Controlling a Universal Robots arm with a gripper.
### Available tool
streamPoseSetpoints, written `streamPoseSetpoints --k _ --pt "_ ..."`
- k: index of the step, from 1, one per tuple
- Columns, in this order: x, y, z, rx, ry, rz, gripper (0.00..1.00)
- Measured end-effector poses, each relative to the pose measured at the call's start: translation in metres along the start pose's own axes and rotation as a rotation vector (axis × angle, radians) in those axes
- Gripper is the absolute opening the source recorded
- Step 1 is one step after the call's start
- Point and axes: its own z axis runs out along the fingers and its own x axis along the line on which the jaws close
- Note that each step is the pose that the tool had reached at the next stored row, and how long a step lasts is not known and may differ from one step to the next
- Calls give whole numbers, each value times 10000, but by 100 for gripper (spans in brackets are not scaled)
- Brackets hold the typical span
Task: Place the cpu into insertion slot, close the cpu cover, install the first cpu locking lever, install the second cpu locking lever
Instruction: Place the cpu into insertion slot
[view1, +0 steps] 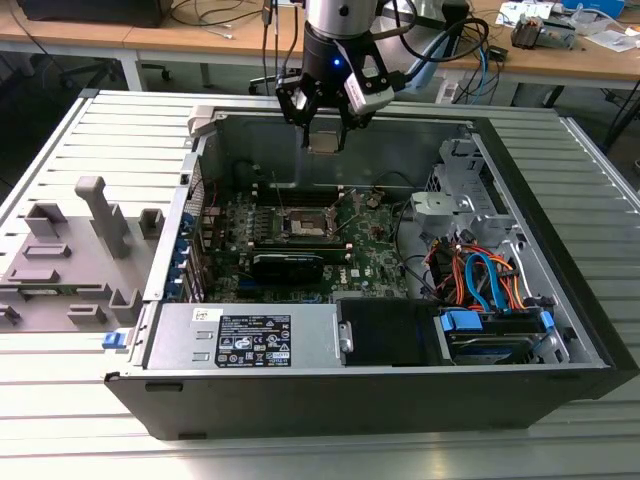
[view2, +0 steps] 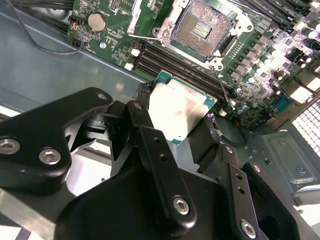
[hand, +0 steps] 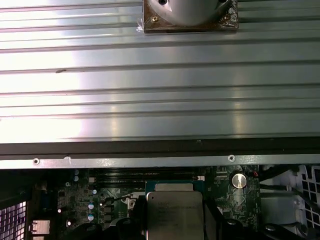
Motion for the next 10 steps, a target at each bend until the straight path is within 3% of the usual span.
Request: streamPoseSetpoints --k 8,10 --pt "0 -18 7 0 0 0 55" --pt "0 -22 8 52 -2 2 55"
